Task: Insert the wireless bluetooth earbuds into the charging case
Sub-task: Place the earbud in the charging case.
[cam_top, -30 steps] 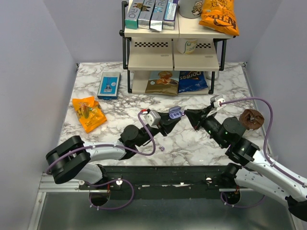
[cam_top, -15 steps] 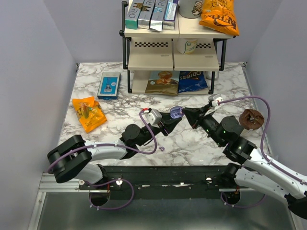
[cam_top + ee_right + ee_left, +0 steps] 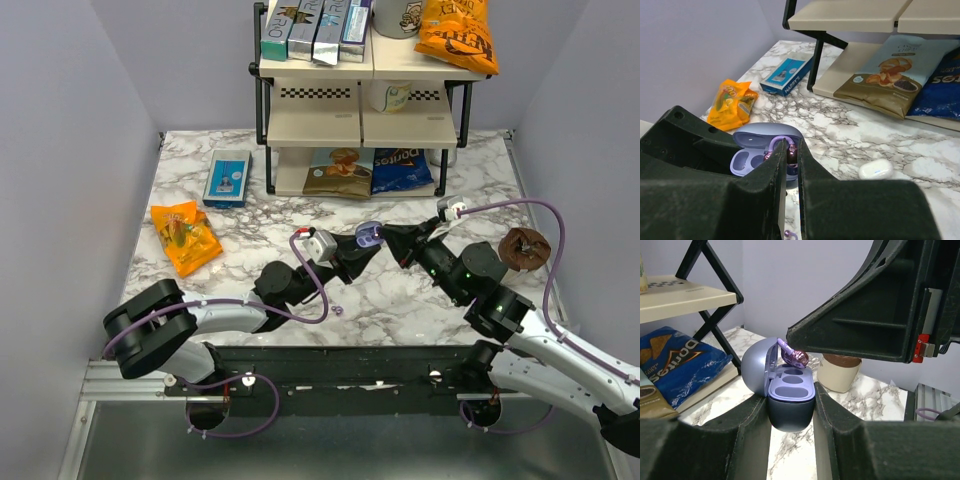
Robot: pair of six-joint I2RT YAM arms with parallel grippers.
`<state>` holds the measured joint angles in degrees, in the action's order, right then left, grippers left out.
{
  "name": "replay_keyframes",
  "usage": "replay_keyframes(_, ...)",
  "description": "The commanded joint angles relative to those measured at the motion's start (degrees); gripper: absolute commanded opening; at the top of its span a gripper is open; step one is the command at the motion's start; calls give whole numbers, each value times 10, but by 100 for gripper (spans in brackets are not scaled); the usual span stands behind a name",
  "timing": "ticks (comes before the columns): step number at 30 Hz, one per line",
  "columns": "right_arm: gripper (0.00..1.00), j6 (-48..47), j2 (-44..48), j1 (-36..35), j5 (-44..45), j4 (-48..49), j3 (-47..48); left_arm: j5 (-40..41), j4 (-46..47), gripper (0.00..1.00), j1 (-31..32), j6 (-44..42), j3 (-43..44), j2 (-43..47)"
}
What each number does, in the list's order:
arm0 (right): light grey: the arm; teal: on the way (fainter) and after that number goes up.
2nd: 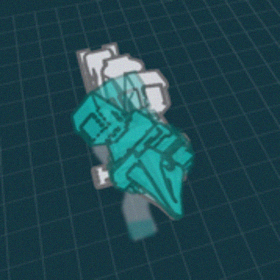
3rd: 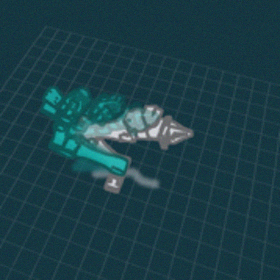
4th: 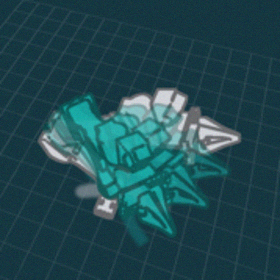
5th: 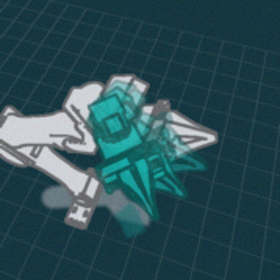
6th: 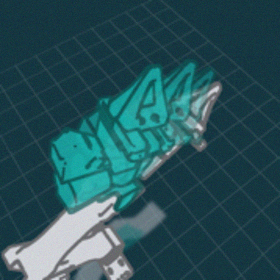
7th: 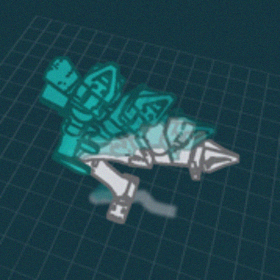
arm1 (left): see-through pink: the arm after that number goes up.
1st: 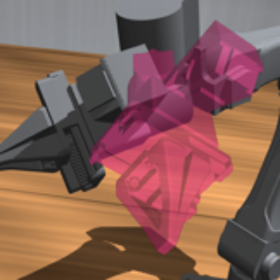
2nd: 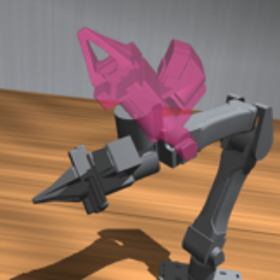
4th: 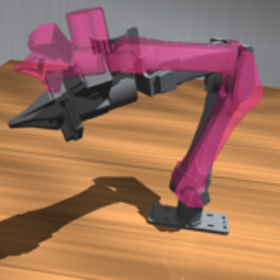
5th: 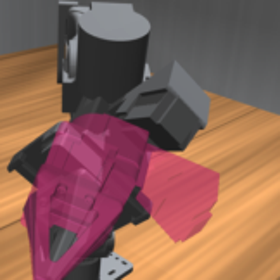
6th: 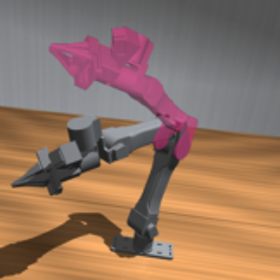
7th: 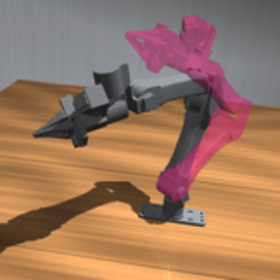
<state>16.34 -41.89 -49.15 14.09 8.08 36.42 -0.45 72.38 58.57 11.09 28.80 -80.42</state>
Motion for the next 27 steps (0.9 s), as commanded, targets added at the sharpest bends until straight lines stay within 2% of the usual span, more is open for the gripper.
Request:
replay_keyframes(1, 1, 22, 5, -3, 3, 17, -12, 19, 66, 0, 6, -9, -4, -6)
replay_keyframes(25, 1, 17, 1, -4, -10, -5, -13, 37, 89, 0, 10, -14, 0, -10)
replay_keyframes(27, 3, 18, 0, -3, -10, -8, -12, 38, 92, 0, 10, -13, -1, -11)
